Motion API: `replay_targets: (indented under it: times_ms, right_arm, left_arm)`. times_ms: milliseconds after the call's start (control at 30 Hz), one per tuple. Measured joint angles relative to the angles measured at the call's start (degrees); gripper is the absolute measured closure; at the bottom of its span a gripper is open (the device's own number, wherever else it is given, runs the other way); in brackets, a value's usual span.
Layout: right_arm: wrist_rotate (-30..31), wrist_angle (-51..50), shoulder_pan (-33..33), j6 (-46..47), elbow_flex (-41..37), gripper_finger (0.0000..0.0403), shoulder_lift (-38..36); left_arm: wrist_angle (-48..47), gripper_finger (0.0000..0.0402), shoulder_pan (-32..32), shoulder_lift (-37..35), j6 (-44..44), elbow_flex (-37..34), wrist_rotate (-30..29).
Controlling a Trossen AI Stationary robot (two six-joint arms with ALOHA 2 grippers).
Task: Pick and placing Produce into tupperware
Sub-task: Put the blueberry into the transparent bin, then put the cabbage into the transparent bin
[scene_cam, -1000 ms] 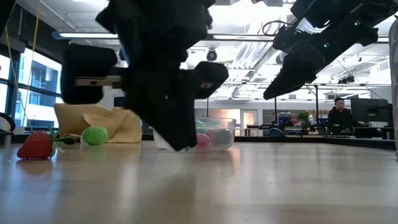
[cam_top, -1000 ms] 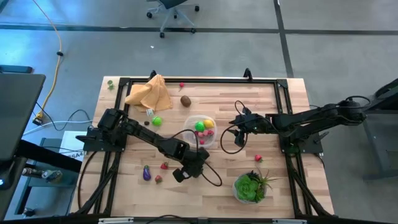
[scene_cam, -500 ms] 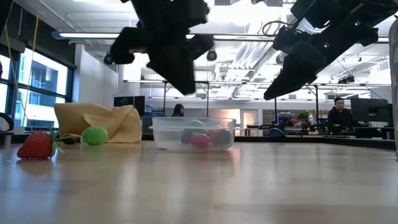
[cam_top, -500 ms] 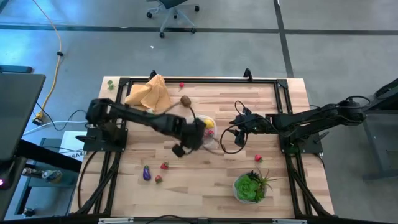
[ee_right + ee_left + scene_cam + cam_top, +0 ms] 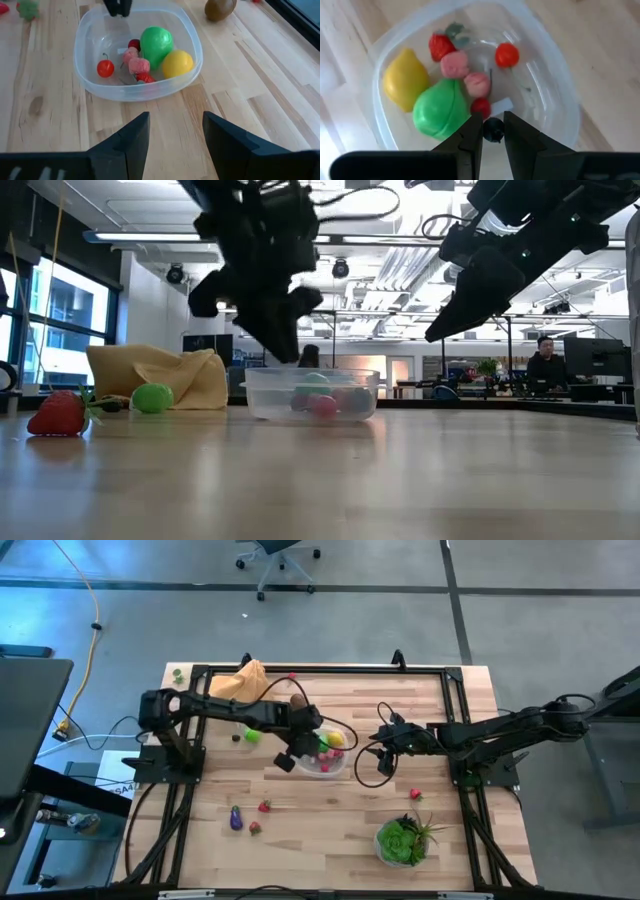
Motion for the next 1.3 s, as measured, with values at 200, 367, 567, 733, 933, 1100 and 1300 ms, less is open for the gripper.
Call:
replay_targets:
  times_ms: [200,367,567,733,933,1100,1300]
  right_arm:
    - [0.00,-0.01,0.00,0.00,0.00,0.0227,0.00]
    - [0.01,0.00,0.00,0.01,0.00,0.0227,0.00]
    - [0.00,0.04,0.00,0.02,0.00,0.0227,0.00]
    - [0.02,0.01,0.00,0.00,0.00,0.0227,0.00]
    - [0.01,0.02,0.00,0.01,0.00,0.0227,0.00]
    - [0.00,0.04,0.00,0.00,0.00,0.0227,0.00]
    - [0.00,0.04,0.02,0.00,0.00,0.0227,0.00]
  left_arm:
    - [4.06,0.0339,1.04,0.00,-0.80,-3.65,0.60]
    - [4.28,0.0339,0.99,0.00,-1.83,-4.70,0.69]
    - [3.94,0.0335,0.45,0.00,-1.33,-4.84,3.06]
    - [4.24,0.0299,-0.24,0.00,-1.55,-4.84,2.54]
    - [4.64,0.0258,-0.07,0.00,-2.03,-4.84,1.82]
    - [3.03,0.0260,0.35,-1.48,-1.21,-4.60,0.23]
    - [-3.31,0.0278,2.02,-7.51,-2.81,-4.60,-0.01]
